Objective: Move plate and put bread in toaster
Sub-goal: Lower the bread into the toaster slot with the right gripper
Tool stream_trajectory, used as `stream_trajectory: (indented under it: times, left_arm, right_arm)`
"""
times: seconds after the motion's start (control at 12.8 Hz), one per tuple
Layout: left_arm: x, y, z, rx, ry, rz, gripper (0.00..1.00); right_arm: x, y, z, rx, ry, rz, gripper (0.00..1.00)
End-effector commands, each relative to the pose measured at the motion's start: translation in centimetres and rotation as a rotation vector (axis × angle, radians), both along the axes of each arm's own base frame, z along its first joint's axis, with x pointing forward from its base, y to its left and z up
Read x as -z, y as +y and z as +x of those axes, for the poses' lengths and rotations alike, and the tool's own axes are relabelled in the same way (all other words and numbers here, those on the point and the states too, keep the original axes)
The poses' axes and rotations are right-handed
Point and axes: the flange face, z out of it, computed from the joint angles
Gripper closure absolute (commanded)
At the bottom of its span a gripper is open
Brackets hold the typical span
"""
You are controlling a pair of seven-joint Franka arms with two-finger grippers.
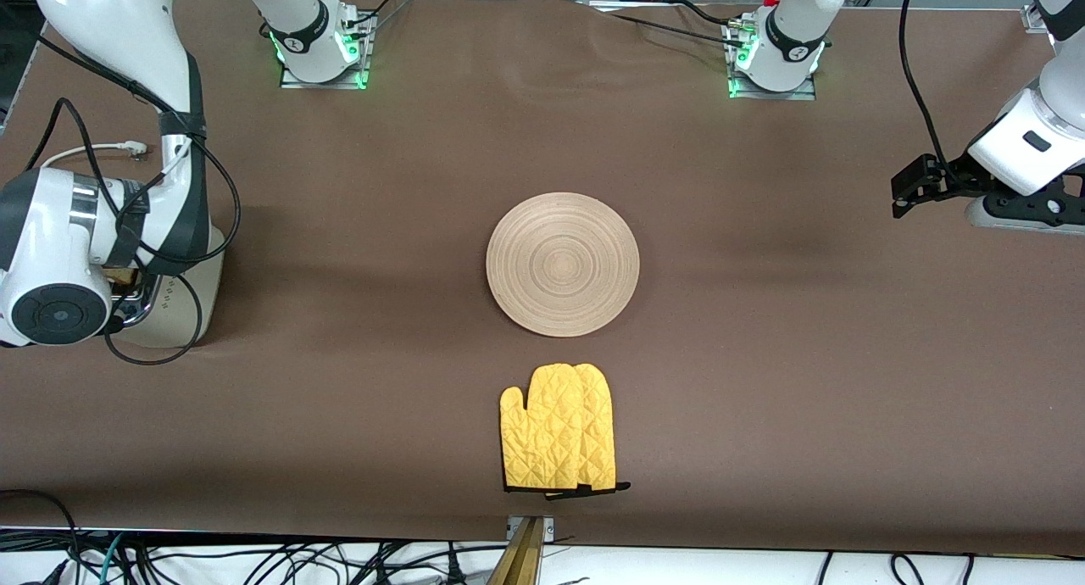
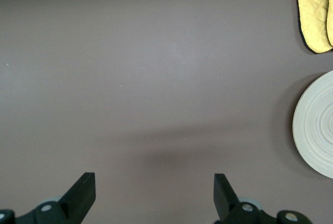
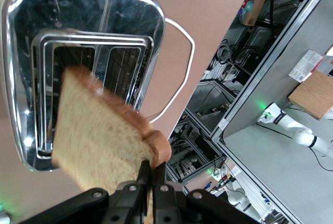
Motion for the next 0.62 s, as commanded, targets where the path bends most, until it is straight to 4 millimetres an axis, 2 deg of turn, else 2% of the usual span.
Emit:
stream_trajectory:
  times: [0.0, 0.55]
  left_arm:
    - [-0.4, 0.3, 0.1, 0.015, 0.006, -0.017, 0.00]
    - [-0.5, 0.3, 0.1, 0.017, 0.005, -0.015, 0.00]
  right_arm:
    - [-0.4, 0.8, -0.6, -0.025, 0.041, 0.007, 1.00]
    - [0.3, -0.9, 0.5, -0.061, 0.003, -0.038, 1.00]
